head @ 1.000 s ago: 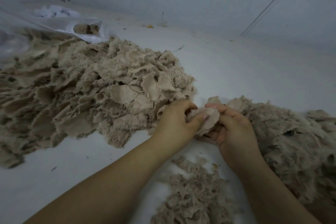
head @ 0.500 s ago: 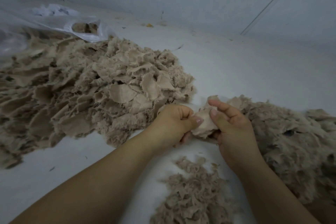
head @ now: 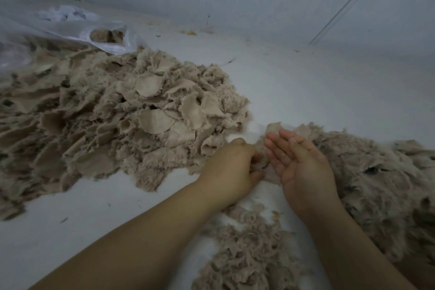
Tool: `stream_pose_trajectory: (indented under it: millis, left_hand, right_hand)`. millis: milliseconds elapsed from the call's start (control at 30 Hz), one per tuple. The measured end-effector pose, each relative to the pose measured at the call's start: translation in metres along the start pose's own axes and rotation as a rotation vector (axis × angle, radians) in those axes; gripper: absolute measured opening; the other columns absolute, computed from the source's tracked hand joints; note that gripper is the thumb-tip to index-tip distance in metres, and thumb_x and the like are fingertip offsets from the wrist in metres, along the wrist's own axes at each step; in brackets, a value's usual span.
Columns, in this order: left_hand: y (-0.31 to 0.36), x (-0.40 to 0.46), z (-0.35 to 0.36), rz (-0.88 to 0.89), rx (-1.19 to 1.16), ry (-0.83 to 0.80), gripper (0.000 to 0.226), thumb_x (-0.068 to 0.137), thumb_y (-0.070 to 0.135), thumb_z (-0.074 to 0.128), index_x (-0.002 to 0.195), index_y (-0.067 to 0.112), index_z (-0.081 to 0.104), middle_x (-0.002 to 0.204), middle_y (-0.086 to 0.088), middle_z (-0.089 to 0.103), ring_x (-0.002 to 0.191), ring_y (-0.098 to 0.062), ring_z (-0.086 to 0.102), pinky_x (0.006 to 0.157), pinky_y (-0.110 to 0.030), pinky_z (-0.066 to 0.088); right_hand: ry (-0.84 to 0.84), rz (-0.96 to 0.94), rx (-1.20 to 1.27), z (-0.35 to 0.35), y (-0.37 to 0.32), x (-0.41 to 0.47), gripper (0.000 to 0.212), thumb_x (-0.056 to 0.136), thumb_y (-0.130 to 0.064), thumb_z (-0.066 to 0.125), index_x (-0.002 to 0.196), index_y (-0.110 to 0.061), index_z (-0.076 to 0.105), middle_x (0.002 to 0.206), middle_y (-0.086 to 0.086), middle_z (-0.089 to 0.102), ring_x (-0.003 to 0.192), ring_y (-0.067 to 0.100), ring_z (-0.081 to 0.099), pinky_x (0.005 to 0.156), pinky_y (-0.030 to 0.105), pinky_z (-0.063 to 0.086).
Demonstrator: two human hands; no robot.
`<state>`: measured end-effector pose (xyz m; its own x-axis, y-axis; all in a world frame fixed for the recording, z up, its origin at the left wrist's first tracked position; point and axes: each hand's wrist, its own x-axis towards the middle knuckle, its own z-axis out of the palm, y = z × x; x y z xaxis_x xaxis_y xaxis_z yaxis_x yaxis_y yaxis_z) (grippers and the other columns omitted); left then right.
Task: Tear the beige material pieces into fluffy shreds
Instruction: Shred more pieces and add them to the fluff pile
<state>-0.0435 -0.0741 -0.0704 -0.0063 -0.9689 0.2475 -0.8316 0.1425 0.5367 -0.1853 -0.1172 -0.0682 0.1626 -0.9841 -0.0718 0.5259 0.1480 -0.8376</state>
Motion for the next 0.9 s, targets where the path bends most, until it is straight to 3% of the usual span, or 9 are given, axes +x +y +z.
stream_pose_trajectory:
  millis: [100, 200, 267, 333, 400, 500, 633, 733, 900]
  left_hand:
    - [0.000, 0.000, 0.002, -0.025, -0.059, 0.059, 0.018, 0.091, 0.033, 0.065, 0.087, 0.015, 0.067, 0.081, 0.002, 0.057, 0.073, -0.016, 0.057, 0.068, -0.040, 0.052]
    - [0.003, 0.004, -0.001, -0.164, -0.224, 0.138, 0.030, 0.089, 0.044, 0.064, 0.106, 0.019, 0.060, 0.074, 0.007, 0.059, 0.068, -0.012, 0.058, 0.061, -0.033, 0.051]
    - [0.006, 0.008, 0.002, -0.148, -0.008, 0.099, 0.035, 0.090, 0.045, 0.059, 0.115, 0.020, 0.057, 0.088, 0.001, 0.064, 0.080, -0.020, 0.062, 0.063, -0.034, 0.050]
    - [0.010, 0.010, 0.007, -0.068, 0.196, 0.109, 0.027, 0.093, 0.043, 0.052, 0.108, 0.023, 0.061, 0.095, -0.001, 0.065, 0.083, -0.023, 0.064, 0.056, -0.031, 0.042]
    - [0.012, 0.009, 0.009, -0.017, 0.238, 0.114, 0.024, 0.095, 0.040, 0.047, 0.103, 0.024, 0.063, 0.091, 0.000, 0.063, 0.078, -0.022, 0.062, 0.054, -0.029, 0.035]
    - [0.008, 0.006, 0.012, 0.059, 0.264, 0.103, 0.020, 0.096, 0.027, 0.048, 0.097, 0.020, 0.067, 0.086, -0.002, 0.061, 0.077, -0.025, 0.061, 0.056, -0.031, 0.040]
    - [0.003, 0.004, 0.008, -0.015, -0.122, 0.213, 0.016, 0.095, 0.014, 0.055, 0.091, 0.008, 0.069, 0.082, -0.002, 0.062, 0.075, -0.019, 0.058, 0.067, -0.035, 0.049]
    - [0.001, 0.004, 0.001, -0.109, -0.390, 0.284, 0.015, 0.096, 0.006, 0.054, 0.082, 0.011, 0.058, 0.073, 0.007, 0.049, 0.066, -0.006, 0.045, 0.061, -0.021, 0.037]
    - [0.001, 0.001, 0.004, -0.071, -0.398, 0.224, 0.014, 0.099, 0.009, 0.050, 0.086, 0.014, 0.050, 0.076, 0.008, 0.045, 0.063, -0.005, 0.041, 0.057, -0.016, 0.031]
  right_hand:
    - [0.019, 0.013, 0.008, 0.001, 0.001, 0.001, 0.022, 0.106, -0.011, 0.043, 0.114, -0.002, 0.061, 0.109, 0.016, 0.075, 0.104, 0.027, 0.072, 0.088, 0.035, 0.060]
    - [0.026, 0.009, -0.016, 0.001, 0.003, 0.002, 0.023, 0.106, -0.013, 0.043, 0.118, -0.003, 0.061, 0.110, 0.014, 0.075, 0.104, 0.025, 0.073, 0.084, 0.033, 0.061]
    - [0.016, 0.010, -0.020, 0.002, 0.004, 0.001, 0.023, 0.106, -0.014, 0.042, 0.117, -0.003, 0.060, 0.109, 0.013, 0.075, 0.104, 0.025, 0.073, 0.088, 0.033, 0.060]
    - [0.009, 0.013, -0.010, 0.002, 0.005, 0.002, 0.023, 0.107, -0.014, 0.042, 0.116, -0.003, 0.060, 0.107, 0.014, 0.076, 0.104, 0.025, 0.073, 0.088, 0.033, 0.060]
    - [0.007, 0.015, -0.008, 0.002, 0.005, 0.002, 0.023, 0.107, -0.014, 0.042, 0.115, -0.003, 0.061, 0.107, 0.013, 0.076, 0.104, 0.025, 0.073, 0.087, 0.032, 0.060]
    - [0.031, 0.021, -0.012, 0.002, 0.006, 0.003, 0.021, 0.106, -0.012, 0.044, 0.112, -0.003, 0.062, 0.106, 0.014, 0.076, 0.103, 0.025, 0.073, 0.087, 0.033, 0.060]
    - [0.074, 0.042, -0.067, 0.003, 0.006, 0.004, 0.017, 0.104, -0.008, 0.046, 0.108, -0.007, 0.063, 0.112, 0.014, 0.072, 0.103, 0.019, 0.073, 0.089, 0.031, 0.058]
    - [0.080, 0.032, -0.103, 0.003, 0.006, 0.004, 0.015, 0.102, -0.004, 0.049, 0.106, -0.008, 0.063, 0.113, 0.012, 0.072, 0.104, 0.017, 0.072, 0.095, 0.032, 0.054]
    - [0.030, -0.001, -0.215, 0.000, 0.008, 0.003, 0.019, 0.100, 0.000, 0.052, 0.107, -0.014, 0.062, 0.115, 0.005, 0.070, 0.108, 0.014, 0.070, 0.088, 0.023, 0.055]
